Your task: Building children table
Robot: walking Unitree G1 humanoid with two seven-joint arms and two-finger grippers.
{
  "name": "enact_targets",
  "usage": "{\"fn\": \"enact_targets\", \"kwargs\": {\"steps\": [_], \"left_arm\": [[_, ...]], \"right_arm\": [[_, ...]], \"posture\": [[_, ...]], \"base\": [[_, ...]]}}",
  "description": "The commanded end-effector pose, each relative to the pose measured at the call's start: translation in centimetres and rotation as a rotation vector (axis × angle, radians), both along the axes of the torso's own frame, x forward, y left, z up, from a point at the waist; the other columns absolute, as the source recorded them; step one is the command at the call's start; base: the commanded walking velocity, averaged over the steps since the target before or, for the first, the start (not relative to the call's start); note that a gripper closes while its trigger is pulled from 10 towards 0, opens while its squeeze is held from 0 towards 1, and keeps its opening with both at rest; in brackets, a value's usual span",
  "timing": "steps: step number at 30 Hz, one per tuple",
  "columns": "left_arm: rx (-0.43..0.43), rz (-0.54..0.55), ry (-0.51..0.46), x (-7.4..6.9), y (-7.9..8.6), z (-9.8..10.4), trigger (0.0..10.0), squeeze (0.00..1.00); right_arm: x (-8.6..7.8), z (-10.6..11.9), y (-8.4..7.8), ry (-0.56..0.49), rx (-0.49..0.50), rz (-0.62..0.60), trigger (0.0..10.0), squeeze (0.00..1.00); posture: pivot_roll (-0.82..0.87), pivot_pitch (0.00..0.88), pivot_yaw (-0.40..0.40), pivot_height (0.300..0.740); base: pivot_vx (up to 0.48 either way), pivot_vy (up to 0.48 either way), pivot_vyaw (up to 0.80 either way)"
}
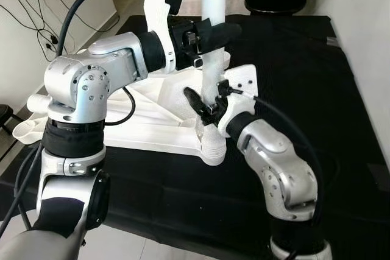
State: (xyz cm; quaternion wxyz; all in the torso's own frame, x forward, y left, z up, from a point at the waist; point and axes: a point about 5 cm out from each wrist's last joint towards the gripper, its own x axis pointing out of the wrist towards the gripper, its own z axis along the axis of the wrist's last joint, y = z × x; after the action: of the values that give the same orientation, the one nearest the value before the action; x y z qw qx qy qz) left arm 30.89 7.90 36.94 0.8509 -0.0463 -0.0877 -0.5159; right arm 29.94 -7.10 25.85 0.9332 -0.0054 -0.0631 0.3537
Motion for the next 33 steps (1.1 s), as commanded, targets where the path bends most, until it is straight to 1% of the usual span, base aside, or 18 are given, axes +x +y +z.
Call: {"fn": "enact_targets", "kwargs": {"steps": [1,3,4,5,7,8,10,12,14,16,19,20,23,25,27,29,32,33], "left_arm": [[0.0,-0.089,-0.002,-0.5,-0.7,0.0,0.0,0.0],[-0.005,-0.117,-0.012,-0.8,-0.9,0.0,0.0,0.0],[-0.005,-0.117,-0.012,-0.8,-0.9,0.0,0.0,0.0],[-0.008,-0.136,-0.017,-1.0,-1.1,-0.1,0.0,0.0],[-0.01,-0.148,-0.021,-1.1,-1.1,-0.1,0.0,0.0],[-0.002,-0.187,-0.057,-1.3,-1.3,-0.3,0.0,0.0],[-0.002,-0.253,-0.117,-1.6,-1.7,-0.3,0.0,0.0],[-0.01,-0.277,-0.137,-1.7,-1.8,-0.2,0.0,0.0],[-0.038,-0.374,-0.212,-2.1,-1.8,0.8,0.0,0.0],[-0.045,-0.406,-0.235,-2.2,-1.8,1.2,0.0,0.0],[-0.059,-0.515,-0.269,-2.6,-1.9,1.9,0.0,0.0],[-0.059,-0.515,-0.269,-2.6,-1.9,1.9,0.0,0.0],[-0.056,-0.592,-0.282,-2.9,-1.9,2.3,0.0,0.0],[-0.051,-0.615,-0.294,-3.0,-1.9,2.4,0.0,0.0],[-0.042,-0.643,-0.315,-3.2,-1.7,2.6,0.0,0.0],[-0.035,-0.641,-0.323,-3.1,-1.7,2.4,0.0,0.0],[-0.021,-0.586,-0.334,-2.5,-1.5,2.0,0.0,0.0],[-0.015,-0.545,-0.341,-1.9,-1.2,1.8,0.0,0.0]], "right_arm": [[-0.2,-0.1,0.9,0.015,0.018,0.089,10.0,1.0],[0.0,0.2,0.7,-0.019,-0.057,0.196,10.0,1.0],[0.0,0.2,0.7,-0.019,-0.057,0.196,10.0,1.0],[0.1,0.2,0.6,-0.044,-0.11,0.222,10.0,1.0],[0.2,0.2,0.6,-0.058,-0.141,0.235,10.0,1.0],[0.1,-0.3,0.9,-0.045,-0.205,0.311,10.0,0.0],[0.0,-1.1,1.5,0.013,-0.266,0.423,10.0,0.0],[-0.1,-1.5,1.6,0.042,-0.279,0.458,10.0,0.0],[-0.4,-2.3,2.4,0.128,-0.287,0.526,10.0,0.0],[-0.4,-2.6,2.7,0.157,-0.286,0.538,10.0,0.0],[-0.3,-3.0,3.4,0.258,-0.247,0.557,10.0,0.0],[-0.3,-3.0,3.4,0.258,-0.247,0.557,10.0,0.0],[-0.1,-3.0,4.0,0.316,-0.209,0.56,10.0,0.0],[0.0,-2.9,4.2,0.322,-0.186,0.558,10.0,0.0],[0.5,-2.8,4.7,0.382,-0.092,0.513,10.0,0.0],[0.6,-2.8,4.9,0.408,-0.06,0.498,10.0,0.0],[0.8,-3.0,5.0,0.436,-0.027,0.478,10.0,0.0],[0.8,-3.1,5.0,0.444,-0.017,0.462,10.0,0.0]], "posture": [[-0.03,0.11,0.079,0.74],[-0.03,0.111,0.072,0.74],[-0.03,0.111,0.072,0.74],[-0.03,0.111,0.072,0.74],[-0.03,0.112,0.071,0.74],[-0.02,0.113,0.055,0.74],[-0.02,0.11,0.048,0.74],[-0.02,0.11,0.048,0.74],[-0.02,0.104,0.043,0.74],[-0.02,0.104,0.043,0.74],[-0.02,0.094,0.041,0.74],[-0.02,0.094,0.041,0.74],[-0.03,0.089,0.04,0.74],[-0.03,0.086,0.039,0.74],[-0.03,0.084,0.042,0.74],[-0.03,0.083,0.041,0.74],[-0.03,0.082,0.043,0.74],[-0.03,0.082,0.043,0.74]], "base": [[0.0,0.0,0.0],[0.0,0.0,0.0],[0.0,0.0,0.0],[0.0,0.0,0.0],[0.0,0.0,0.0],[0.0,0.0,0.0],[0.0,0.0,0.0],[0.0,0.0,0.0],[0.0,0.0,0.0],[0.0,0.0,0.0],[0.0,0.0,0.0],[0.0,0.0,0.0],[0.0,0.0,0.0],[0.0,0.0,0.0],[0.0,0.0,0.0],[0.0,0.0,0.0],[0.0,0.0,0.0],[0.0,0.0,0.0]]}}
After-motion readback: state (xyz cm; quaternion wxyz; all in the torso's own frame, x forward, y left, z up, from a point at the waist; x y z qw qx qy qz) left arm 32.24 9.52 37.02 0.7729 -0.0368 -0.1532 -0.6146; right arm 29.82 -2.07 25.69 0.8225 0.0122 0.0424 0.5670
